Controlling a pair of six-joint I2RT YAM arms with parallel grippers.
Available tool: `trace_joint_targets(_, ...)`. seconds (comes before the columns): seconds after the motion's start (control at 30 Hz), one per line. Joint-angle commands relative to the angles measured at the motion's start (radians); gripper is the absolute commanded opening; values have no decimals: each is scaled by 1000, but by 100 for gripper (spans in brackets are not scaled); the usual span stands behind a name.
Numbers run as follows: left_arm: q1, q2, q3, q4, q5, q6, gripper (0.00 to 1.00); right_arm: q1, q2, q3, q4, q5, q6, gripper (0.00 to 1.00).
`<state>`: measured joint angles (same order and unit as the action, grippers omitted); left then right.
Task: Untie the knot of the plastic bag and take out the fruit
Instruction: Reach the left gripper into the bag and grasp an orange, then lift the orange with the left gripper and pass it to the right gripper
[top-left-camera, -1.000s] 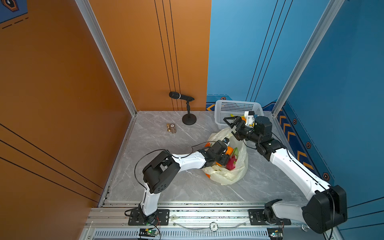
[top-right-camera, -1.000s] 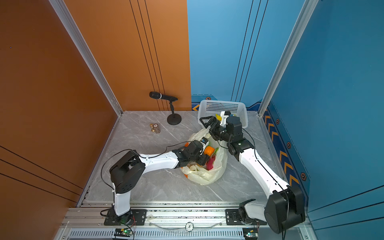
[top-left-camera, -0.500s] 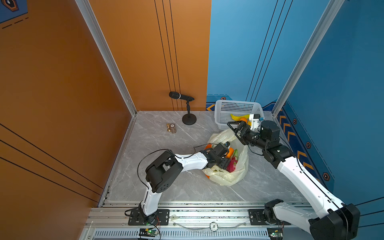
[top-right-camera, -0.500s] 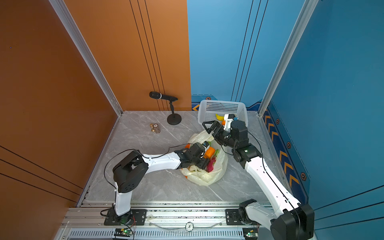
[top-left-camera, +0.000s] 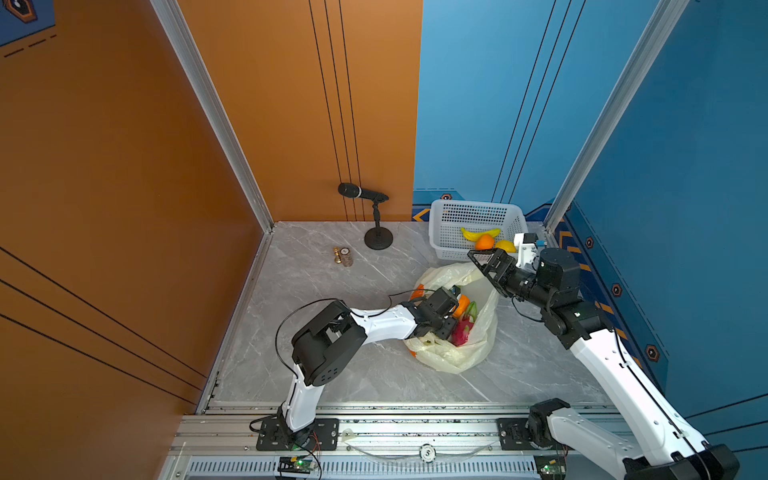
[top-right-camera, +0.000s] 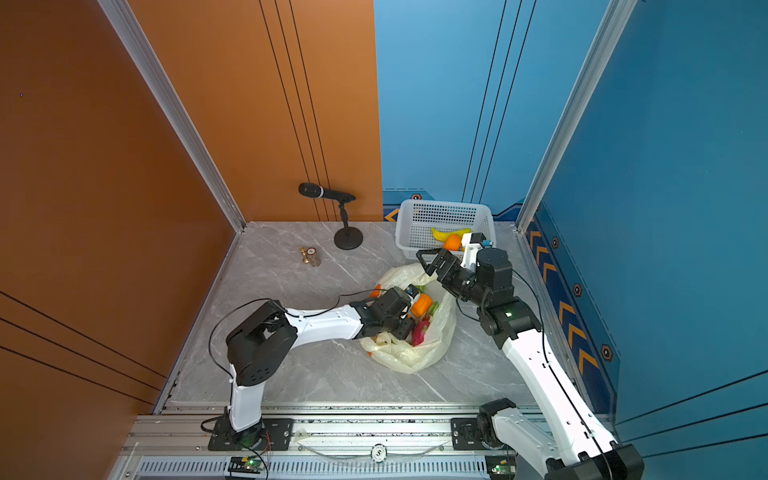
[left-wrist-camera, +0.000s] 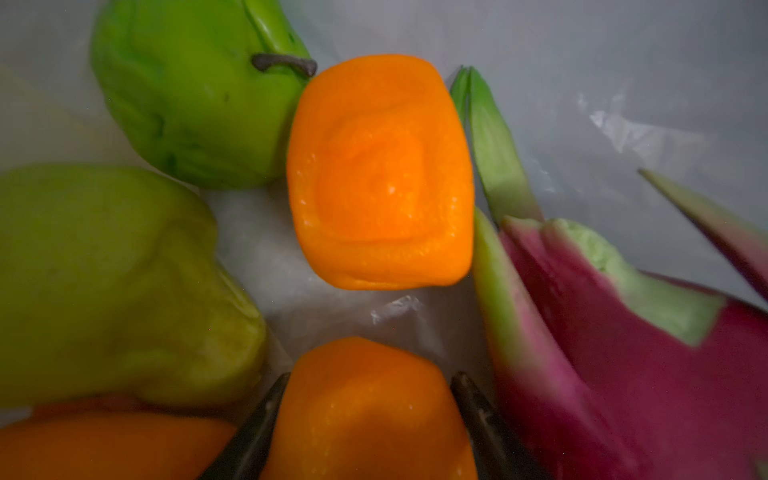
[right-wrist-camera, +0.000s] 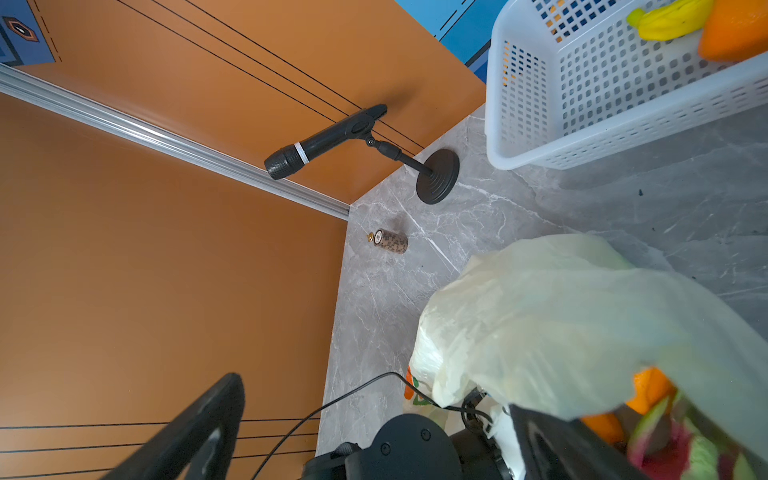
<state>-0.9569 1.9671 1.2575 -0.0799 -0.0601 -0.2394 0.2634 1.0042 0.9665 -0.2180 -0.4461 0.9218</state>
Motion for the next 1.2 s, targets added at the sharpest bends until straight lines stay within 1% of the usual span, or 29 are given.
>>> trace_joint_targets(0.0,-28,-96,-32,11,55,24,48,-5,11,-32,-22,-41,1,100)
trace_joint_targets(0.07,-41,-143,-58,48,61,43,47,-6,9,-31,-54,-57,-23,100)
trace_joint_targets(0.23,-62,-231,-121,134,87,84,46,-8,-25,-26,-123,-8,-76,100)
trace_joint_targets(0.43,-78,-319,-184,242,121,167,45,-27,-42,3,-193,-1,-119,99)
trace_joint_targets(0.63,-79,-408,-272,438,152,251,44,-75,-89,11,-233,-117,-182,99)
trace_joint_targets(0.8,-77,-457,-291,563,167,343,43,-120,-152,11,-268,-197,-217,99)
trace_joint_targets(1.0,-75,-500,-286,660,197,428,43,-135,-209,11,-308,-267,-278,98)
trace_joint_targets(1.17,-77,-511,-255,664,228,486,43,-125,-214,17,-298,-353,-310,97)
